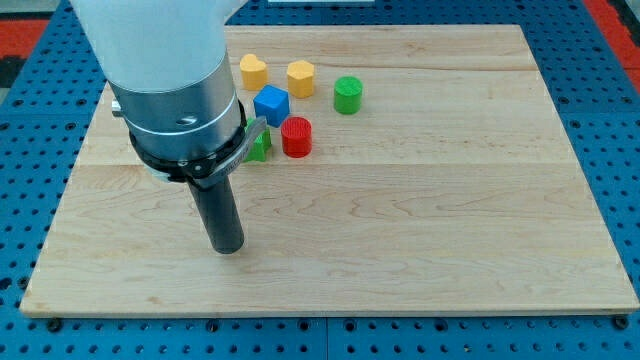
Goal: Push the blue triangle towards the left
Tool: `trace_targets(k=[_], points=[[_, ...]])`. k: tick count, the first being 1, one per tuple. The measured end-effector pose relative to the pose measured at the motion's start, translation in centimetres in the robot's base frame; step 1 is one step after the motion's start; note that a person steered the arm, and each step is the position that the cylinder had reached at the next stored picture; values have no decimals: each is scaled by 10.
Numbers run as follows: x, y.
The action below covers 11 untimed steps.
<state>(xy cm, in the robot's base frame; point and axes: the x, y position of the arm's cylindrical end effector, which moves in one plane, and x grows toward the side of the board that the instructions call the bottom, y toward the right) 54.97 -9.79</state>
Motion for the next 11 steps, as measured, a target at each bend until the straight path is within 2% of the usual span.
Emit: trace_targets(k=[2,3,5,7,9,11], points=[[-6,-16],[-26,-55],[-94,-57],[-153,-35],[-190,-35],[-215,-74]])
